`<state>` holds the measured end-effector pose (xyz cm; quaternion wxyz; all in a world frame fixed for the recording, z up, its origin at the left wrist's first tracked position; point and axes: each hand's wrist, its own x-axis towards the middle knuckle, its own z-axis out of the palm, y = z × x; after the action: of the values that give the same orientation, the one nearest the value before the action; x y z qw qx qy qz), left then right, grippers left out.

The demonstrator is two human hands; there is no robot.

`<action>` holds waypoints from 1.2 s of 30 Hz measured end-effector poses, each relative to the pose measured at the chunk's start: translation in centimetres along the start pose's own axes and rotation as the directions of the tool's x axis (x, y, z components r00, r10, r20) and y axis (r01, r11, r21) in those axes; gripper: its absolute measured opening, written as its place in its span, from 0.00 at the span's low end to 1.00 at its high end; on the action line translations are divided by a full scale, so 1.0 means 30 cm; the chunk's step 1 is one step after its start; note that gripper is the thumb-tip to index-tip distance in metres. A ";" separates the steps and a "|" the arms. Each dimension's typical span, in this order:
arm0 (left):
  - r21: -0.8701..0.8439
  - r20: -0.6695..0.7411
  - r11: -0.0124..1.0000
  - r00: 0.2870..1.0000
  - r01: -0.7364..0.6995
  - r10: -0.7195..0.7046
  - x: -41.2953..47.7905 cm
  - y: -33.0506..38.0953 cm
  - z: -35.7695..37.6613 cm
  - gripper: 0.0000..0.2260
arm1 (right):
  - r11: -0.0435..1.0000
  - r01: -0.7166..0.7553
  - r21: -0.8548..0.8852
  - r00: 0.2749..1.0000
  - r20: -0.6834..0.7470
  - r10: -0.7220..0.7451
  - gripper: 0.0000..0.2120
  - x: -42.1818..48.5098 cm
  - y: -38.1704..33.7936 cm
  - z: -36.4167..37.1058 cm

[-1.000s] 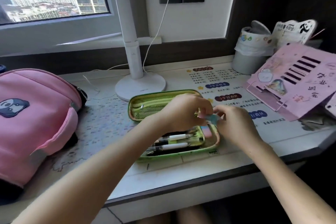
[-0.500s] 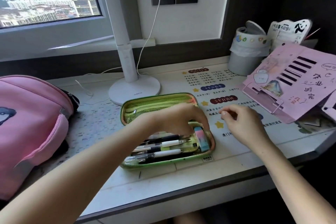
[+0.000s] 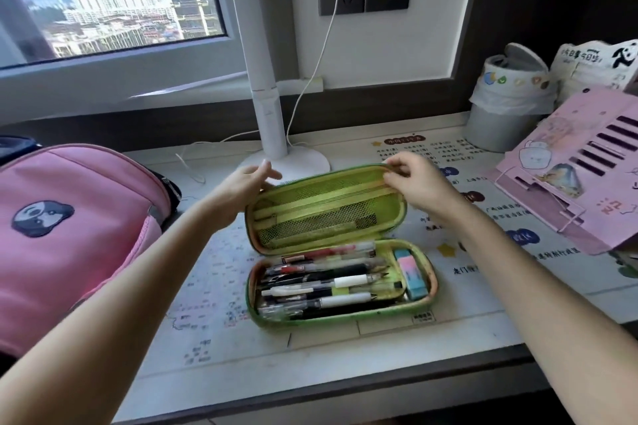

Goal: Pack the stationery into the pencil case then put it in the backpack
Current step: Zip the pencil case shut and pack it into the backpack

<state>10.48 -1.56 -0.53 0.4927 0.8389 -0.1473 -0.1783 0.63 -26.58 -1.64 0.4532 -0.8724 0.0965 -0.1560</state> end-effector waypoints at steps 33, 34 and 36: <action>-0.034 0.246 0.999 0.969 0.022 -0.013 -0.259 -0.130 0.079 0.18 | 0.496 0.590 -0.638 0.803 0.531 -0.271 0.45 -0.358 -0.067 0.157; -0.114 0.278 0.990 0.960 0.080 -0.045 -0.239 -0.134 0.063 0.18 | 0.498 0.590 -0.635 0.802 0.530 -0.276 0.45 -0.358 -0.068 0.159; -0.133 0.296 0.983 0.951 0.130 -0.086 -0.209 -0.139 0.037 0.17 | 0.501 0.591 -0.632 0.803 0.525 -0.283 0.44 -0.357 -0.073 0.159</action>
<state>4.68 2.19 -3.72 0.5172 0.7711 -0.1577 -0.3363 -7.59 -18.38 -4.42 -0.0121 -0.9861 -0.1578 -0.0508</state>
